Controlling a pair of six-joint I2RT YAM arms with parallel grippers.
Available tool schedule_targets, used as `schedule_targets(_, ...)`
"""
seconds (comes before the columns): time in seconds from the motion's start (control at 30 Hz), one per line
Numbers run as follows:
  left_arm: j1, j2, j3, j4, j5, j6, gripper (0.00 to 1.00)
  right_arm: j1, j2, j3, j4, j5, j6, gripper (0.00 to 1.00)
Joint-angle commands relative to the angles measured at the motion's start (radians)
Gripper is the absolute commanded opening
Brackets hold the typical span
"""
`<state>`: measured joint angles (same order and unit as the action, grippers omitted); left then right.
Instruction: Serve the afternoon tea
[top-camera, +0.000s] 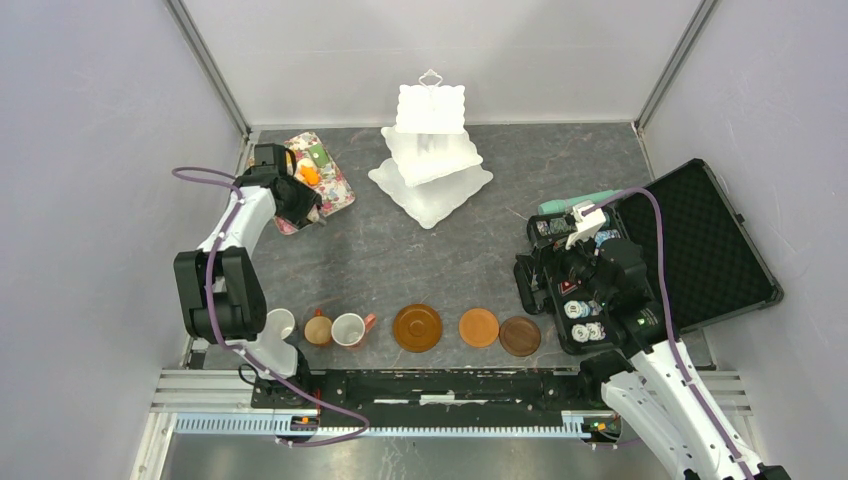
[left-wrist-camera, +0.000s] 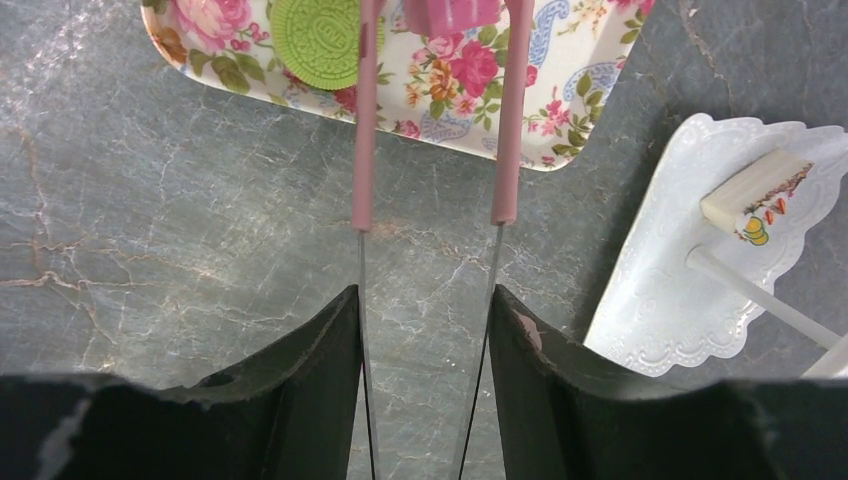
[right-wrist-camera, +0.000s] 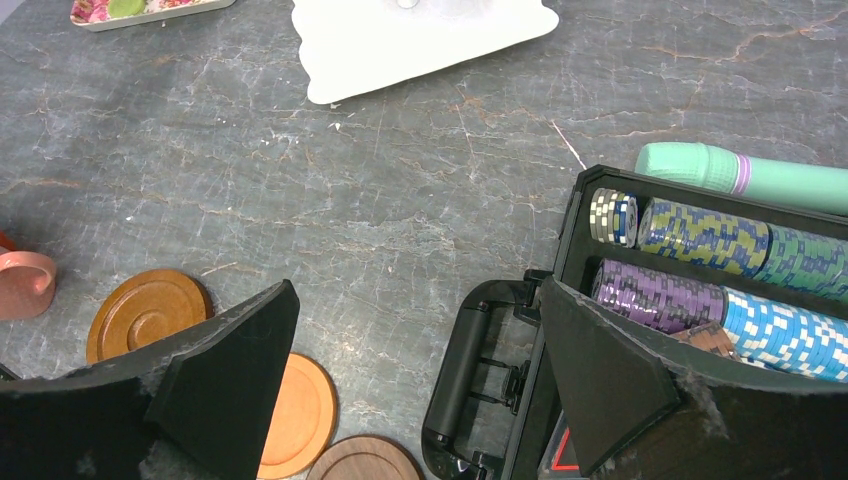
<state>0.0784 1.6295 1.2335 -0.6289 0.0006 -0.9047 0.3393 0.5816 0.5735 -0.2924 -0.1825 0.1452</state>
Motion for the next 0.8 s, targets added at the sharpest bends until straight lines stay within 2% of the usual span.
schedule_targets(0.0, -0.005, 0.002, 0.047, -0.038, -0.037, 0.001, 0.5, -0.002, -0.006, -0.006, 0.044, 0.003, 0.006, 0.98)
schedule_targets(0.07, -0.005, -0.003, 0.049, -0.042, -0.036, 0.017, 0.43, -0.002, -0.006, -0.006, 0.043, 0.005, 0.005, 0.98)
schedule_targets(0.33, -0.005, -0.039, 0.042, -0.049, -0.004, 0.07, 0.31, -0.002, -0.004, 0.001, 0.038, 0.001, 0.006, 0.98)
schedule_targets(0.77, -0.01, -0.245, -0.013, -0.008, 0.175, 0.226, 0.33, -0.002, -0.005, 0.008, 0.03, 0.005, 0.003, 0.98)
